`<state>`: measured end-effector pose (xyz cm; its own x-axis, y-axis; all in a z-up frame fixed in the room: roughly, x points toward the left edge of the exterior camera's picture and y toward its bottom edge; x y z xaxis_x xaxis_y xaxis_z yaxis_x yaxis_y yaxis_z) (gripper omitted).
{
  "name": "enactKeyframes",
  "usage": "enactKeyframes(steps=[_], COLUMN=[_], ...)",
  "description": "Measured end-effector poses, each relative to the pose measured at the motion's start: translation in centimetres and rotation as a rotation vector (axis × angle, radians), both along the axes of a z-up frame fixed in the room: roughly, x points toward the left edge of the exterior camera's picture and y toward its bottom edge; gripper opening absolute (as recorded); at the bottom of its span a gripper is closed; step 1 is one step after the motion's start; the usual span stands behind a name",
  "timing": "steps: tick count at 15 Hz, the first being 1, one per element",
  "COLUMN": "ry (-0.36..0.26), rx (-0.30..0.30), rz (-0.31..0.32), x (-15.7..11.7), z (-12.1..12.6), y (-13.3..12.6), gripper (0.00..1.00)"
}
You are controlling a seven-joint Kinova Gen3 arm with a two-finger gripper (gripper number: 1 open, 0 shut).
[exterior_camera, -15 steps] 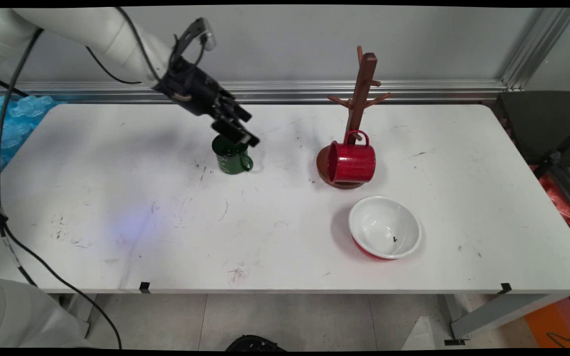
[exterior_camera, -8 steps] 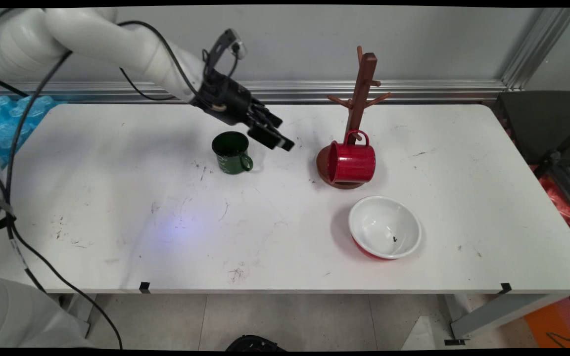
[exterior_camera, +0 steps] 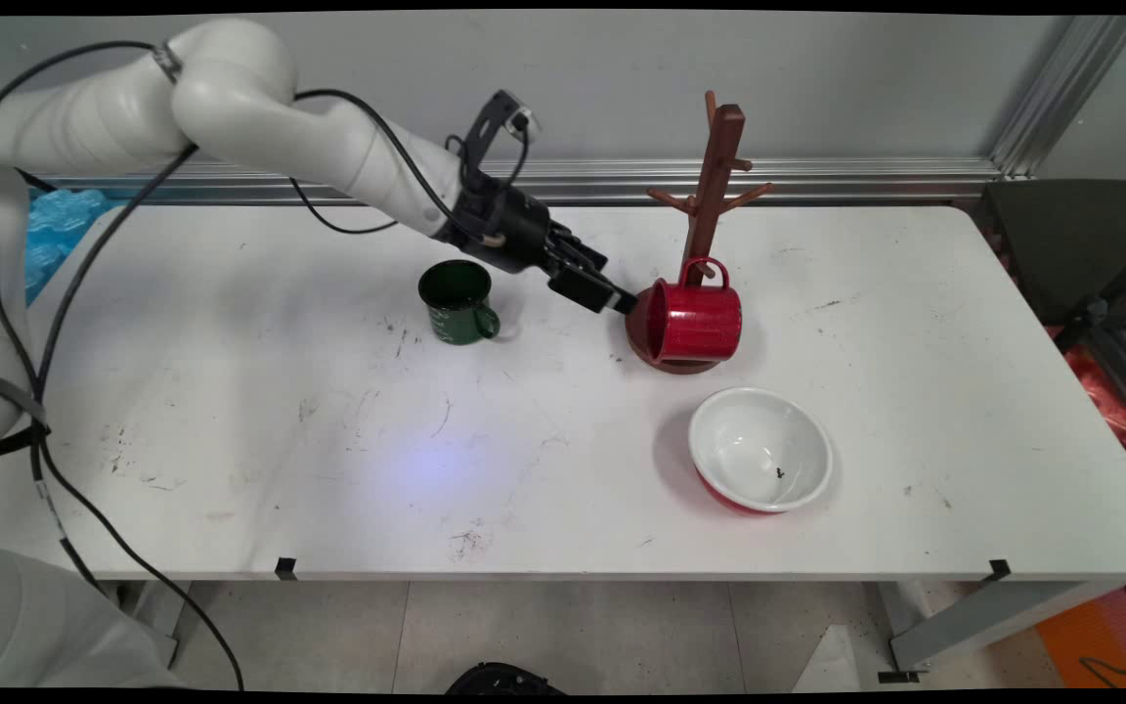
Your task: Pick up the red mug from the rack
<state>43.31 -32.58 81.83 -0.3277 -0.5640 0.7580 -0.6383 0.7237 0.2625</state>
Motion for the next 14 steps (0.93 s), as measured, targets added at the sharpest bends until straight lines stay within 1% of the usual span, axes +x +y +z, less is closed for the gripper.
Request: enactKeyframes(steps=[7,14], ry=[0.061,0.074], rx=[0.025,0.098], rz=[0.038,0.060], x=[-2.5,-3.9], z=[-2.6,-4.6], y=[-0.4,0.1], gripper=[1.00,1.00])
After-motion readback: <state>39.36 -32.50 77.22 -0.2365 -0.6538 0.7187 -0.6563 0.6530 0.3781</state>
